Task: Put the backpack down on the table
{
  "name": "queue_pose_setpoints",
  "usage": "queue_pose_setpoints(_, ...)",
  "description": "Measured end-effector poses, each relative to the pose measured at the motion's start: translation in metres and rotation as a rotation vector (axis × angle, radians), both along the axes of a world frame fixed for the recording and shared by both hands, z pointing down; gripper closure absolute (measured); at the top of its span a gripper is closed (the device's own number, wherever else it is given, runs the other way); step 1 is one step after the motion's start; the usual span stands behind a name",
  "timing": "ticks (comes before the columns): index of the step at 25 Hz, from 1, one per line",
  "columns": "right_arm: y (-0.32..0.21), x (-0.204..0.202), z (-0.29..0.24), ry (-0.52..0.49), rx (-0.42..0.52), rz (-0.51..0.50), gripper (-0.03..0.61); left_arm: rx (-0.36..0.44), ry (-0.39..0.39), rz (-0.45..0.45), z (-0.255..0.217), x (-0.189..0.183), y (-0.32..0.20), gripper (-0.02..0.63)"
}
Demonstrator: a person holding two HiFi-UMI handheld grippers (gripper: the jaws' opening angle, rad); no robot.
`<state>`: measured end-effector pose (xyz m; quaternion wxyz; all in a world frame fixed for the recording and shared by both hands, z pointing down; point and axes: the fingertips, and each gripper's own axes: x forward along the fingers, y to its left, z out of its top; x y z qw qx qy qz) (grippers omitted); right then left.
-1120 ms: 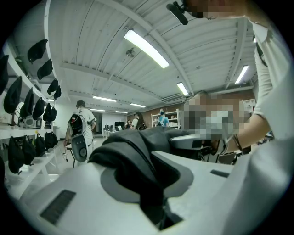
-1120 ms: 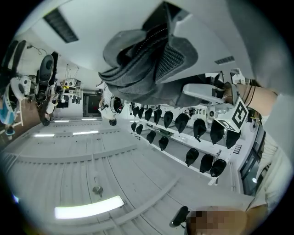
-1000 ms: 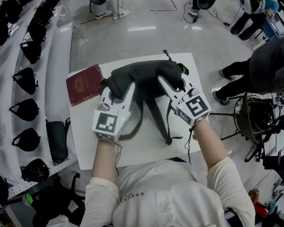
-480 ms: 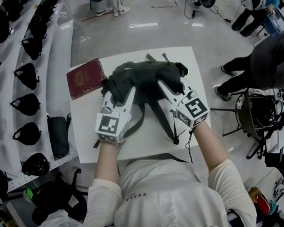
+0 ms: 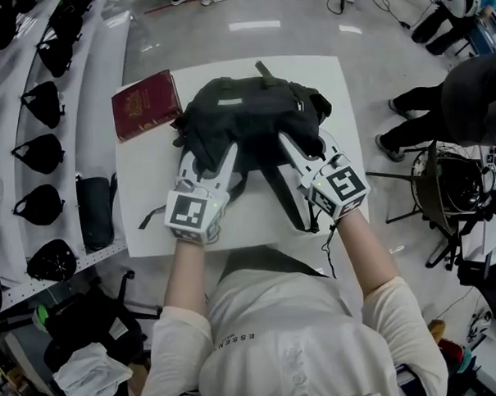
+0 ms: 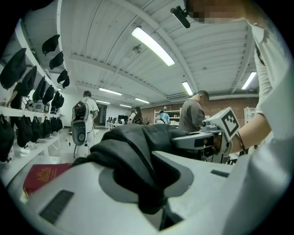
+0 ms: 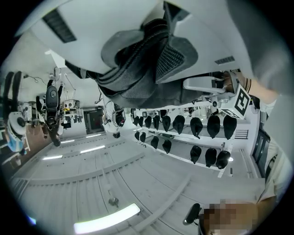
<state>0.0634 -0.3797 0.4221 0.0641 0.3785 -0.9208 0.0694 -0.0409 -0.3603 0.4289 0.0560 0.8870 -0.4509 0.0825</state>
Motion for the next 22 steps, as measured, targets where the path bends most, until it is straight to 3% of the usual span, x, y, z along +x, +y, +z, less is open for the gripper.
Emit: queue_pose_setpoints(22, 0.104, 0.011, 0.065, -0.04, -0.148, 0.014, 0.477, -0.135, 0.06, -0.007, 0.068, 0.006, 0.103, 0.528)
